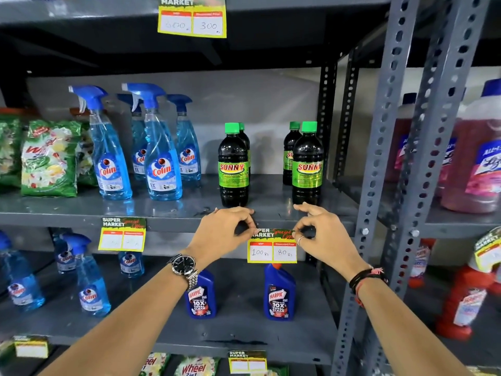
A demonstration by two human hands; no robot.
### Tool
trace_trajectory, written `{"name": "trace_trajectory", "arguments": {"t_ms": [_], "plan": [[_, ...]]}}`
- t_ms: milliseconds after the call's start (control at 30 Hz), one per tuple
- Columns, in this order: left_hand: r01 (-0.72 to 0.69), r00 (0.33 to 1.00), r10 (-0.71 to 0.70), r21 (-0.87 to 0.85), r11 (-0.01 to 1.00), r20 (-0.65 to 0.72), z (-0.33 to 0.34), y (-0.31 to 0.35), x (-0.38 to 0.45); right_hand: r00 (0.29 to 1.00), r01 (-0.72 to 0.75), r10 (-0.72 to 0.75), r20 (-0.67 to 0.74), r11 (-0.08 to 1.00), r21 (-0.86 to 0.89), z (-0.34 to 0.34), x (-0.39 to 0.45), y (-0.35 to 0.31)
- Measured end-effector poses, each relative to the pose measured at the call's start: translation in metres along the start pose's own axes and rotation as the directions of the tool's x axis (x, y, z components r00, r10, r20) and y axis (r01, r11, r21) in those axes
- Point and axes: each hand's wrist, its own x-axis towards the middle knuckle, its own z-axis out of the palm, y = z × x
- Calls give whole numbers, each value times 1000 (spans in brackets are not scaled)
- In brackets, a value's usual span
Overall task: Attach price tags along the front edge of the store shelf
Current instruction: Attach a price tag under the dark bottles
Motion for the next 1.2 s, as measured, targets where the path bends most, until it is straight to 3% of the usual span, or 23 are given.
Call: {"name": "trace_trajectory", "arguments": {"t_ms": [267, 667, 900, 1200], "plan": [[14, 999, -8, 109, 994, -52, -6, 5, 12, 997, -27, 29, -69, 999, 24, 0, 3, 1], [87, 986, -75, 73, 994, -152, 0, 9, 13, 979, -98, 99, -180, 995, 17, 4, 4, -4], [159, 959, -157, -11, 987, -235, 9, 12, 17, 960, -101, 38, -276, 971, -215, 14, 11, -14], [111, 977, -104, 31, 993, -185, 7, 6, 10, 972, -68, 65, -224, 998, -2, 8, 10, -9]]}}
